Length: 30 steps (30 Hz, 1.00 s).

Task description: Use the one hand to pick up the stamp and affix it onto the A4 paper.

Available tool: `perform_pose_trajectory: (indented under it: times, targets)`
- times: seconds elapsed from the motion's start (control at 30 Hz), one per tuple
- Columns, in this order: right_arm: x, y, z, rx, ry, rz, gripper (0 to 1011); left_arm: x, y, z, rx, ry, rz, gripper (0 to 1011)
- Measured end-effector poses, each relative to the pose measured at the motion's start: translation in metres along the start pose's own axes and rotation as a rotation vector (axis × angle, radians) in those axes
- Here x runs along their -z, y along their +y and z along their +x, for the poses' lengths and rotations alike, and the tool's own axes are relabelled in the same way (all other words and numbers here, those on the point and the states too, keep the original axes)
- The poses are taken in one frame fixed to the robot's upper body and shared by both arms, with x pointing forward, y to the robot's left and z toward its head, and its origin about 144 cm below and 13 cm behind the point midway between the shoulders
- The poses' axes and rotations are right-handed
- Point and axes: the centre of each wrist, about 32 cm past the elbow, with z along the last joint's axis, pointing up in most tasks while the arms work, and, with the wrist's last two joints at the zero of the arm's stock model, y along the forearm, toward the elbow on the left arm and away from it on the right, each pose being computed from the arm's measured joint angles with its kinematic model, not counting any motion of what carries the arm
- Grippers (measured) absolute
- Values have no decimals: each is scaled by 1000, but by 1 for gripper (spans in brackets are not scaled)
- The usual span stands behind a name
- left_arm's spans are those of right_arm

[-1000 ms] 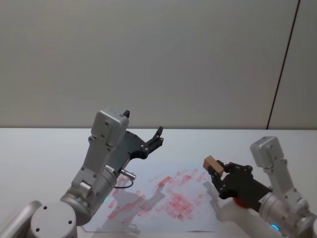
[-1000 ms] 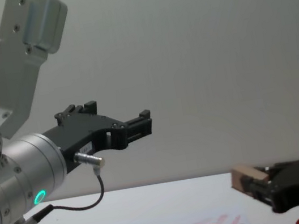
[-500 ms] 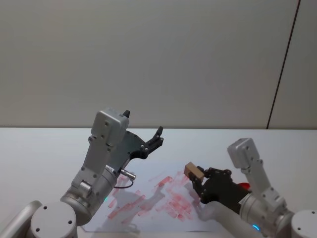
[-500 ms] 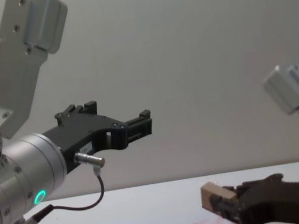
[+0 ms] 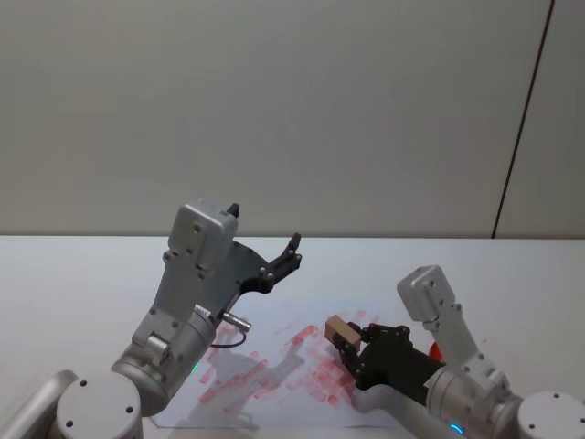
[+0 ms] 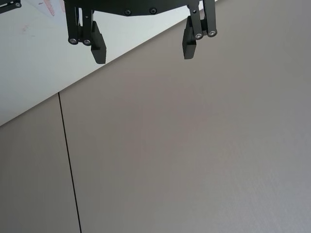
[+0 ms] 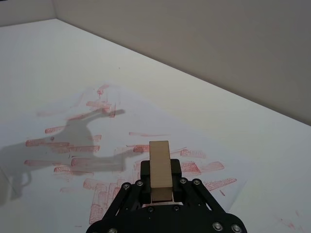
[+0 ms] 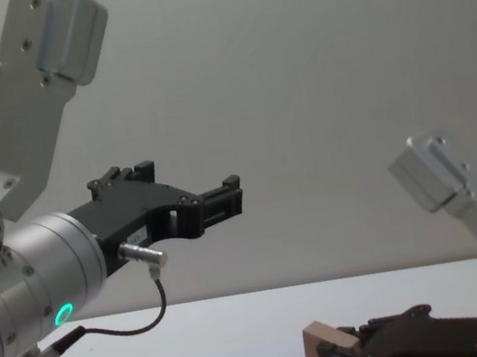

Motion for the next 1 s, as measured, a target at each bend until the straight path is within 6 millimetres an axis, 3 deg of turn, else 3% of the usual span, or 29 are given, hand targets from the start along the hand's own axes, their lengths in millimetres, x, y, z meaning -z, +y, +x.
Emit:
perform_pose_trajectory:
  times: [1.0]
  targets:
    - [8,8,0,5,0,-80,216,0,0,0,0,0,0,1002]
